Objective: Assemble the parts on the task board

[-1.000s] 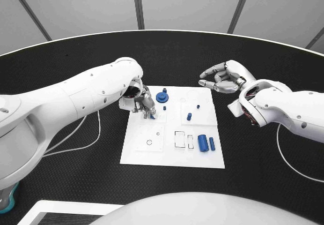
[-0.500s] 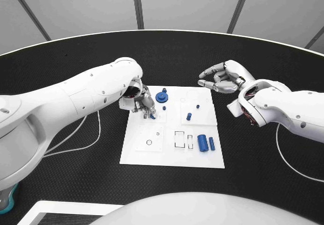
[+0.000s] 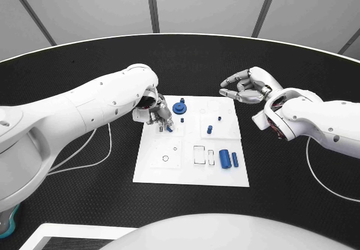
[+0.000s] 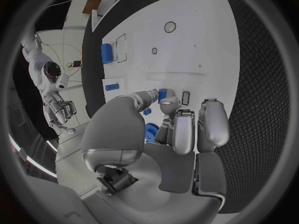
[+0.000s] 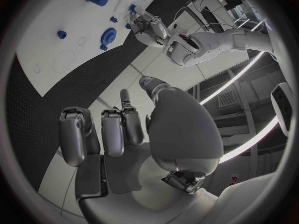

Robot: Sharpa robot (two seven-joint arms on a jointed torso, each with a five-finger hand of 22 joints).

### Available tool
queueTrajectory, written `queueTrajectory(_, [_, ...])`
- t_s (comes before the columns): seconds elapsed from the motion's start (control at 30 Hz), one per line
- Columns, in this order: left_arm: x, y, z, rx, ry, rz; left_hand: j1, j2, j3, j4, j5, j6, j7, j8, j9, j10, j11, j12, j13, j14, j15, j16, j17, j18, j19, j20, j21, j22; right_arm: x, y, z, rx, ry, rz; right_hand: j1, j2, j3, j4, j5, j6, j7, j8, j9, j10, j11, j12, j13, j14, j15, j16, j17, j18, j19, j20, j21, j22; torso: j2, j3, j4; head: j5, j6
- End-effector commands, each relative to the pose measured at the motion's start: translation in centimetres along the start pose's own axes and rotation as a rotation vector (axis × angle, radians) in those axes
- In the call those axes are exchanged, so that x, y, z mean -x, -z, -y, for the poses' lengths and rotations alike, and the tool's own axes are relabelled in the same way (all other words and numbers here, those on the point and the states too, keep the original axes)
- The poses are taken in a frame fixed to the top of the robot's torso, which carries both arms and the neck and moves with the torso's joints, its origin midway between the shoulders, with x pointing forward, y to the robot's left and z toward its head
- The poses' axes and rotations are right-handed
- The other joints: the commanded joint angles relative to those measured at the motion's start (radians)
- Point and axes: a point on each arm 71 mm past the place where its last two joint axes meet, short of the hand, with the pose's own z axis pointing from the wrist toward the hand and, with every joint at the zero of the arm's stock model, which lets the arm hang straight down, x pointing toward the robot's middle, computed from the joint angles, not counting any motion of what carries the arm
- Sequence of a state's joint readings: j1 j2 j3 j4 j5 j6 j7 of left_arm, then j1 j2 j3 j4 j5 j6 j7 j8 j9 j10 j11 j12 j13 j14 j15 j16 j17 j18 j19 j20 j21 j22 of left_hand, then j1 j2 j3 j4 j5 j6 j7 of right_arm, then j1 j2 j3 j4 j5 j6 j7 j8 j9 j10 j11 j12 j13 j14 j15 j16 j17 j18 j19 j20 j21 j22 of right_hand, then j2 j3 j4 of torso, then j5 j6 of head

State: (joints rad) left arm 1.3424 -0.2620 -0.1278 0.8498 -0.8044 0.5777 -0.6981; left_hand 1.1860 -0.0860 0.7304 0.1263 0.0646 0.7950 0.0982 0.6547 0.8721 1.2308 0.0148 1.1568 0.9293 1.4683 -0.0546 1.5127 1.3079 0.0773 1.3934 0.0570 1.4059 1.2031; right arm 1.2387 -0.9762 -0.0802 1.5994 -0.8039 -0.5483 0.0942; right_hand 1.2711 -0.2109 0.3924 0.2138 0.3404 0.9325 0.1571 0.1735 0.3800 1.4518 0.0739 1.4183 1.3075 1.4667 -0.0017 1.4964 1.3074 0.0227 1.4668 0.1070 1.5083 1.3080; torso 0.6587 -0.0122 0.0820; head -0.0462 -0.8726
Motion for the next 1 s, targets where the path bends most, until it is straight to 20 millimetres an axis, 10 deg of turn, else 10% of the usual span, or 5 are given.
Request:
queueTrajectory(0.03, [-0.02,0.02,-0.25,0.035,0.000,0.001,0.001,0.009,0.123,-0.117,0.004,0.002,-0.006,0.004,0.001,0.002,-0.001,0.004,0.001,0.065,0.006,-0.003,0.132,-0.001,-0.001,0.002,-0.004,0.002,0.01,-0.01,0.01,0.000,0.000,0.000,-0.003,0.002,0.000,0.004,0.006,-0.007,-0.002,0.003,0.001,0.002,-0.005,-0.002,0.139,0.071,-0.004,-0.005,0.134,0.006,0.037,-0.008,-0.005,0.124,0.000,0.0000,-0.0001,0.000,0.000])
queueTrajectory(1.0, [-0.13,0.17,-0.68,0.035,0.021,0.027,-0.011,0.000,0.144,-0.130,0.044,0.011,-0.011,0.017,0.007,0.020,-0.007,0.019,0.013,0.071,0.001,0.006,0.148,-0.002,0.004,-0.001,0.000,0.009,-0.03,-0.13,0.07,-0.001,0.001,-0.002,-0.003,0.002,0.000,0.004,0.006,-0.007,-0.002,0.003,0.001,0.002,-0.005,-0.002,0.139,0.071,-0.004,-0.005,0.134,0.006,0.037,-0.008,-0.005,0.124,0.001,-0.0004,0.0006,0.005,0.000])
